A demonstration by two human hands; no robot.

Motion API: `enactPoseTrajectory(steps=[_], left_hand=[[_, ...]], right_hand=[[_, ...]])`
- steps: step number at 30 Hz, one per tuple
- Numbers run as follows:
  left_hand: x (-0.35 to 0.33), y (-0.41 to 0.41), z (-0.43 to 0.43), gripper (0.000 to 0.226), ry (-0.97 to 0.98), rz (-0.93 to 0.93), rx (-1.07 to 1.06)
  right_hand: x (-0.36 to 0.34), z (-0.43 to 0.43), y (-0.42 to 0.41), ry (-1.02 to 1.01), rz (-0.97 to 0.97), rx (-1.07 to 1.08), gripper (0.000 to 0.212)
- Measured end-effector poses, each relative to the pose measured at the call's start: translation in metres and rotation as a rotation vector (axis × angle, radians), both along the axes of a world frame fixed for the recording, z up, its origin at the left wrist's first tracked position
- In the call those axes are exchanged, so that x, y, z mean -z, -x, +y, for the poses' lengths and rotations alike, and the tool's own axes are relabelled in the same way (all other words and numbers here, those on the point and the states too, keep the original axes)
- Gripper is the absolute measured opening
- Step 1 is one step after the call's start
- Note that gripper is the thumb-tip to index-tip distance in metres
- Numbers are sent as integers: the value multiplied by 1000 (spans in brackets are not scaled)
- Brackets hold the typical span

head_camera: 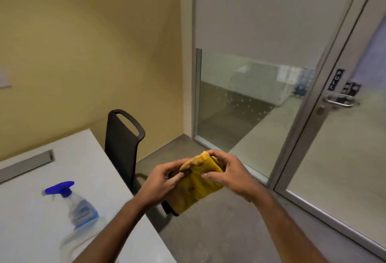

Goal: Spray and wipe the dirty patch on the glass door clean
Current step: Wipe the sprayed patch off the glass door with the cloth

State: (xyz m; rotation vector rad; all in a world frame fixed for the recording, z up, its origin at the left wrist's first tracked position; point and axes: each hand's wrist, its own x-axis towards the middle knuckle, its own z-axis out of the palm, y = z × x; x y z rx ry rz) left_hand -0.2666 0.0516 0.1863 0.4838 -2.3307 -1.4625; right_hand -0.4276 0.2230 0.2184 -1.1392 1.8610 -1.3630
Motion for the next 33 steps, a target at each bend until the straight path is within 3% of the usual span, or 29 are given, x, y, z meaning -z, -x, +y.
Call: enactPoseTrajectory(steps=[6,10,18,25,30,33], left_hand=[[-22,90,88,37,115,112,181],[-35,168,166,41,183,175,293],[-48,325,335,41,62,214,497],[-58,440,444,27,-31,232,629],[-70,519,497,25,-113,257,676],[-80,570,518,23,-200,269,703]], right_hand=[[-4,108,58,-61,54,244,18],[-3,193,108,-52,108,453,27],[-22,377,214,-82,203,711,16],[-30,476,291,-99,318,1058,16],[-18,513,350,-51,682,1464,50],[-11,515,382,93,909,1545,54]])
